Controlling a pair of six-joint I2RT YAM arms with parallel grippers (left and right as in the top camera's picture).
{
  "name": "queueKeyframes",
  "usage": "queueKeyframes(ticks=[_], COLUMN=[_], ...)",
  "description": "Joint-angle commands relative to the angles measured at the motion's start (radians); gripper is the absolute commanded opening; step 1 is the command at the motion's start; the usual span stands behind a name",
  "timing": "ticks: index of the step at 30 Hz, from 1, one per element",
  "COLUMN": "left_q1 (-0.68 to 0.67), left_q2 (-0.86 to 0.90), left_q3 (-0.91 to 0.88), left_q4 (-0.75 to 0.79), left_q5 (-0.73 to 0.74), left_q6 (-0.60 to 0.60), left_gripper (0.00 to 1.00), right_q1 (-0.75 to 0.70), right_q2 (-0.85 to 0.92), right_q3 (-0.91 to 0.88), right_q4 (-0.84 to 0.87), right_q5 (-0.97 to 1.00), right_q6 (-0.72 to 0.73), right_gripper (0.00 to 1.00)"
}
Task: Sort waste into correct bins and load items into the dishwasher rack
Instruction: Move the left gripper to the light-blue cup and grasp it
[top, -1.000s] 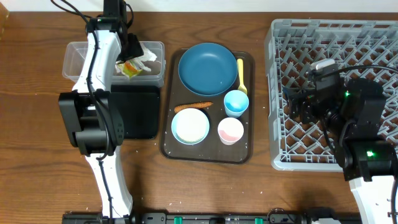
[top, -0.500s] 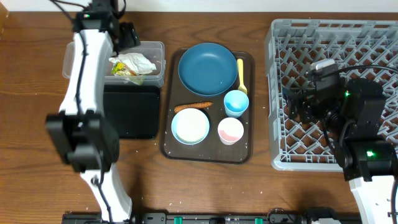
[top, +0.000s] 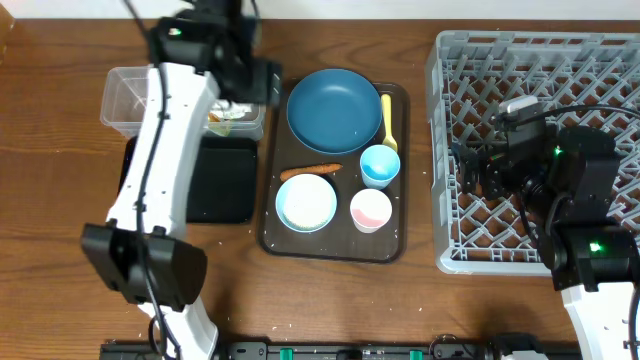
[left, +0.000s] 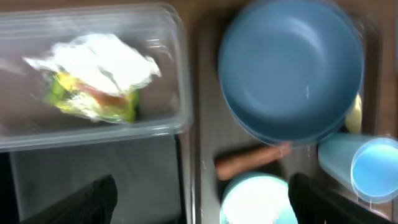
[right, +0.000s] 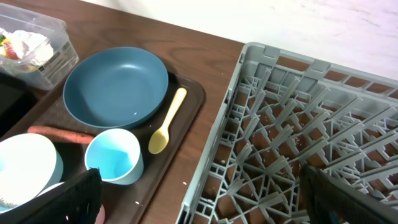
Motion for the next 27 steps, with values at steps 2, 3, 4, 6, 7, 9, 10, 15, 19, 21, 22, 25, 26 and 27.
queueKeyframes(ticks=[2, 3, 4, 6, 7, 9, 10, 15, 19, 21, 22, 25, 26, 27], left_q1=[-0.045, -0.061, -0.075, -0.112, -0.129, -0.167, -0.187, -0.256, -0.291, -0.309, -0.317, -0.34, -0.347, -0.353], left_q2=[0.007, 0.007, 0.007, 0.007, 0.007, 0.009, 0.01, 0.038, 0.065, 0.086, 0.097, 0.131, 0.143, 0.155], left_q3=[-0.007, -0.007, -0.007, -0.007, -0.007, -0.007, -0.007, -0.007, -0.012, -0.014, -0.014, -0.014, -0.015, -0.015], left_q4=[-0.074, -0.09, -0.098, -0.098, -0.091, -0.064, -0.046, -0.003, -0.006, -0.006, -0.006, -0.006, -0.005, -0.004], left_q5=[0.018, 0.018, 0.019, 0.018, 0.018, 0.018, 0.018, 0.027, 0.145, 0.218, 0.227, 0.226, 0.227, 0.226], left_q6=[0.036, 0.036, 0.036, 0.037, 0.04, 0.046, 0.05, 0.058, 0.076, 0.108, 0.11, 0.11, 0.11, 0.11], left_gripper=[0.89, 0.9, 0.89, 0.9, 0.89, 0.89, 0.89, 0.89, 0.89, 0.89, 0.89, 0.89, 0.89, 0.89], right_q1=[-0.007, -0.007, -0.007, -0.007, -0.007, -0.007, -0.007, -0.006, -0.006, -0.006, -0.006, -0.006, -0.006, -0.006], right_q2=[0.001, 0.001, 0.001, 0.001, 0.001, 0.001, 0.001, 0.001, 0.001, 0.001, 0.001, 0.001, 0.001, 0.001], right_q3=[0.024, 0.024, 0.024, 0.024, 0.024, 0.024, 0.024, 0.024, 0.024, 0.024, 0.024, 0.024, 0.024, 0.024], right_q4=[0.001, 0.001, 0.001, 0.001, 0.001, 0.002, 0.002, -0.002, -0.006, -0.005, -0.005, -0.005, -0.005, -0.005], right_q5=[-0.011, -0.011, -0.011, -0.011, -0.011, -0.011, -0.011, -0.011, -0.011, -0.011, -0.011, -0.011, -0.011, -0.011], right_q6=[0.011, 0.011, 0.011, 0.014, 0.019, 0.031, 0.033, 0.033, 0.033, 0.033, 0.033, 0.033, 0.033, 0.033], right_gripper=[0.99, 0.99, 0.99, 0.99, 0.99, 0.99, 0.99, 0.99, 0.99, 0.99, 0.99, 0.99, 0.99, 0.99])
